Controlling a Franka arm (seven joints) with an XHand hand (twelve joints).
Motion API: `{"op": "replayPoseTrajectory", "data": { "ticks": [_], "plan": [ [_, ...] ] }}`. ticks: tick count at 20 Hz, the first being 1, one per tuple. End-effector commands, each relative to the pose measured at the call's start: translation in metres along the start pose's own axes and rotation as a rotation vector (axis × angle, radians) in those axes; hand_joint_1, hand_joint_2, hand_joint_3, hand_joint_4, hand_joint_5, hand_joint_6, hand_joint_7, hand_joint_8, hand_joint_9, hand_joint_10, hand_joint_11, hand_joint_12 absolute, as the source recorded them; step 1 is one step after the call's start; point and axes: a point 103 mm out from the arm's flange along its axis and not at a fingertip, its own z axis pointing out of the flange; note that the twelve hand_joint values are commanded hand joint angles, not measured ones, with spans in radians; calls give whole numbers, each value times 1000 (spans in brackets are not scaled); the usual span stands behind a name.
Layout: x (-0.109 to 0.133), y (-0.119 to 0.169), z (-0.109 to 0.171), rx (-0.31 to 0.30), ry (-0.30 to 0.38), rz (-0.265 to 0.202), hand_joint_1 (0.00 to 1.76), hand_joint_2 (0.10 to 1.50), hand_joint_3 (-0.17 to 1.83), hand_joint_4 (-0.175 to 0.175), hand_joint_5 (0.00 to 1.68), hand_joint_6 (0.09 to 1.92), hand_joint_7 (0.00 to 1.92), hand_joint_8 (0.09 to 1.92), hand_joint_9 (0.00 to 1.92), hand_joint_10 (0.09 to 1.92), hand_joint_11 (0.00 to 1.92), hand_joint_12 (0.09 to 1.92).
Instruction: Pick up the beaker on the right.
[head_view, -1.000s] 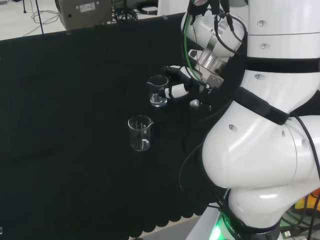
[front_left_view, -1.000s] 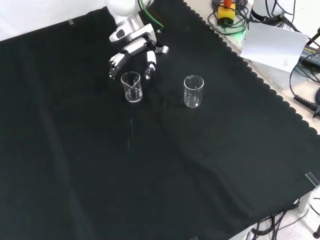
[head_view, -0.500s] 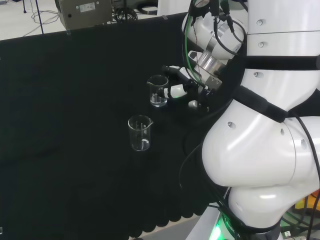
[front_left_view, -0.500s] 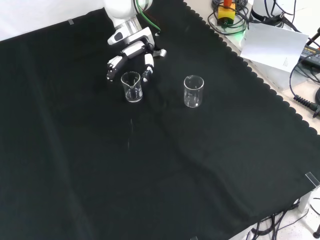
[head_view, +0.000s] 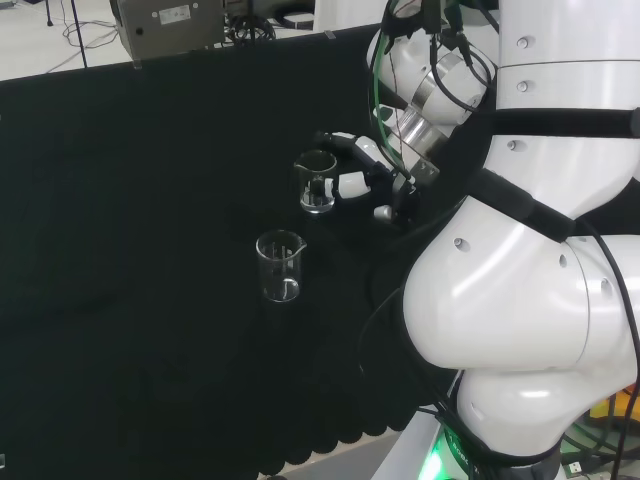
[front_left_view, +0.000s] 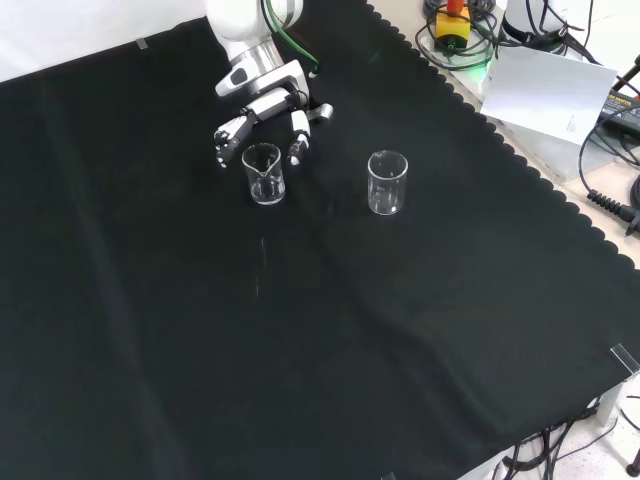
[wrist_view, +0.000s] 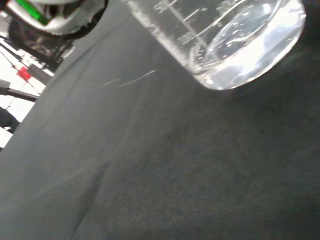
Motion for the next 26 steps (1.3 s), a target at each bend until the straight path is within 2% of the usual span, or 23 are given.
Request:
{"op": "replayPoseTrajectory", "data": {
  "ticks": [1,3,7,17,19,24,26],
  "plan": [
    [12,3,22,15,-24,-21,823,522,584,-42,434,87,241,734,340,683,0,1353],
    [13,4,29,25,-53,-14,824,521,585,-42,436,87,246,734,343,681,0,1350],
    [7,4,20,1,13,-4,837,519,586,-44,458,87,262,736,359,678,0,1346],
    [2,4,5,-82,72,-7,896,519,594,-47,520,87,337,743,453,654,3,1393],
    [4,4,4,-76,76,-25,908,519,595,-48,526,87,357,749,479,656,18,1404],
    [10,6,7,-16,90,-77,916,516,603,-47,525,89,360,750,496,648,24,1403],
    [10,6,7,-1,85,-80,912,512,608,-46,522,90,354,749,493,643,18,1402]
  ]
}}
